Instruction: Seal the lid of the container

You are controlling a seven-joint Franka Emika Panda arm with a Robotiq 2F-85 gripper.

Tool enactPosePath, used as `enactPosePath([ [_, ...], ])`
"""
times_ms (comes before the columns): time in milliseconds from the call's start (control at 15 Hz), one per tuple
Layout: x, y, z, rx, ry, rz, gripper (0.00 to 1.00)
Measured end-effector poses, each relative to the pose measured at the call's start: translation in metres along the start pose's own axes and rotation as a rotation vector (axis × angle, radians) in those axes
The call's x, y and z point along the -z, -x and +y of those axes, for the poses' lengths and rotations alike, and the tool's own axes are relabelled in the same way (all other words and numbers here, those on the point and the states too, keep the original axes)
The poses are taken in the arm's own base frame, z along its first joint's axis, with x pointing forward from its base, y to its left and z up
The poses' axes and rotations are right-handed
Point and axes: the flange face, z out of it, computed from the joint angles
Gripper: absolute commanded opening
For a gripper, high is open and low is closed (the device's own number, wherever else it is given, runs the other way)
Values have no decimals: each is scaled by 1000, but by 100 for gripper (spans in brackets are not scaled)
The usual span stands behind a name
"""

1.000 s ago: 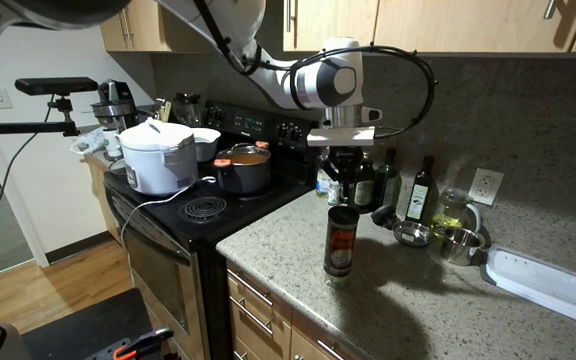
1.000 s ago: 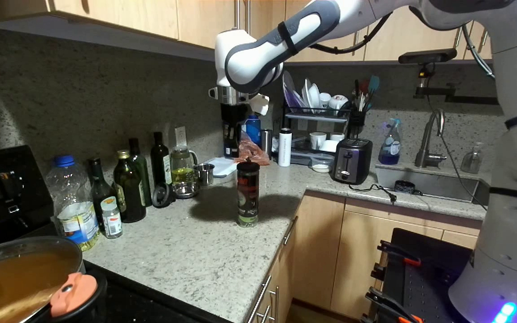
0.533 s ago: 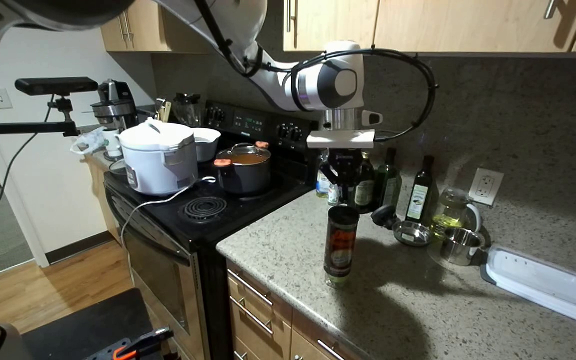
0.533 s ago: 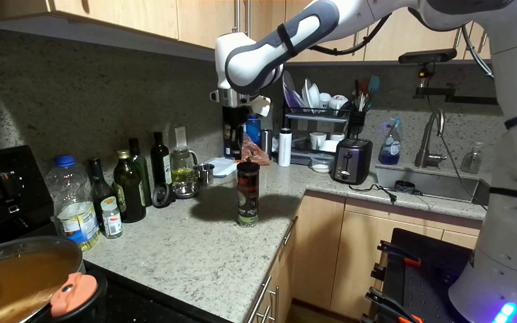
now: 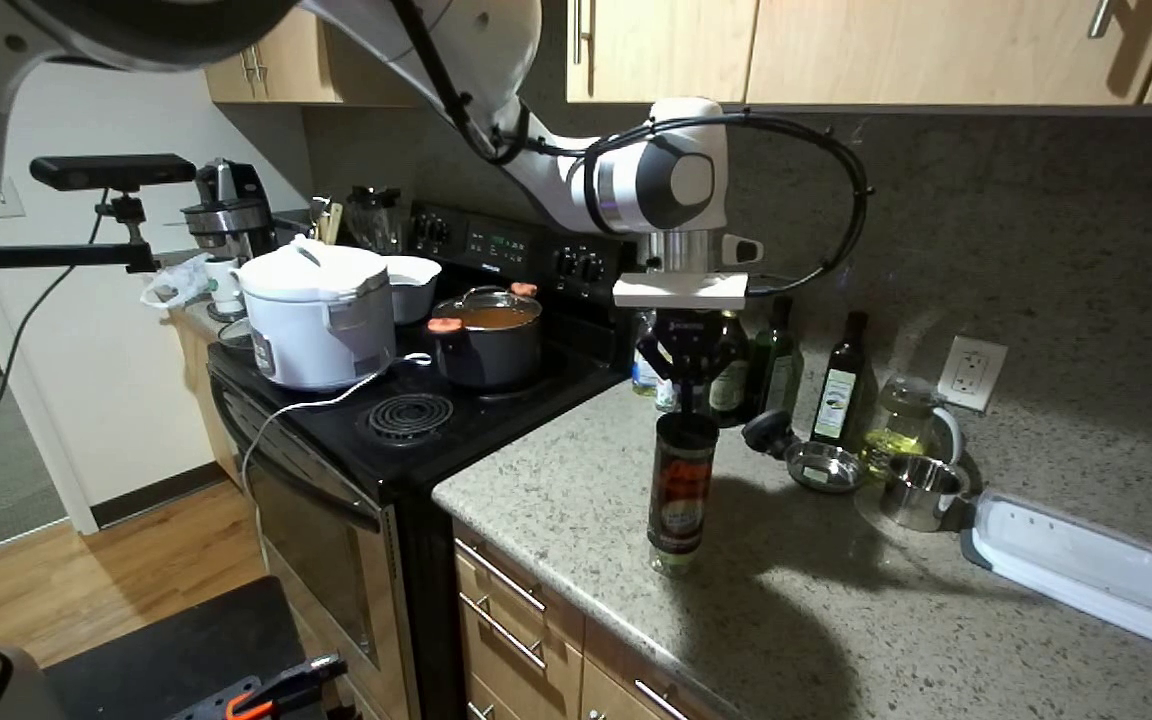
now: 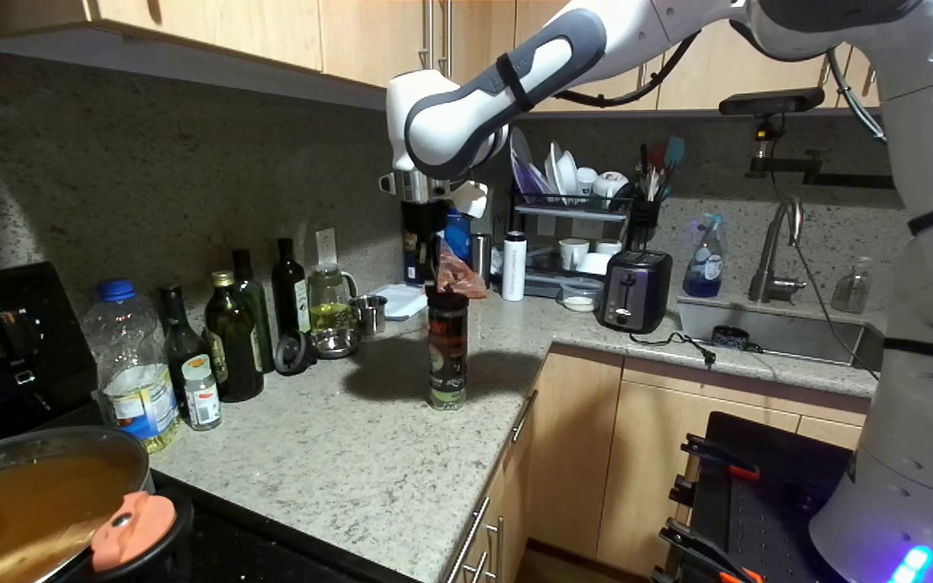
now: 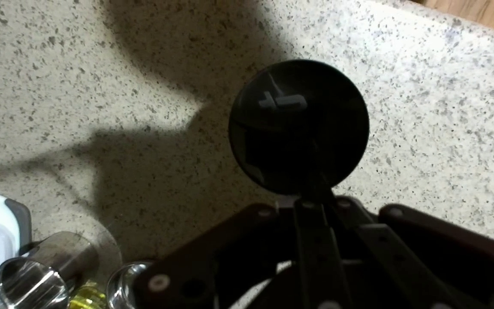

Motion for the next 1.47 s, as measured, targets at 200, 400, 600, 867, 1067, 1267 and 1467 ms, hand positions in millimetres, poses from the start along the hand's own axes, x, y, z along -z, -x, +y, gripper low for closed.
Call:
enactPosePath([
  [200,-4,0,-1,1,-4,-6,0],
  [400,-5,0,0,0,-5,-6,0],
  [600,-5,0,1,-4,-7,-6,0],
  [867,-6,3,6,-13,-8,-7,0],
  [1067,-7,5,9,-21,-11,-8,0],
  [1267,-7,6,12,-37,-29,-1,0],
  [1467,-8,8,16,-65,-63,20,0],
])
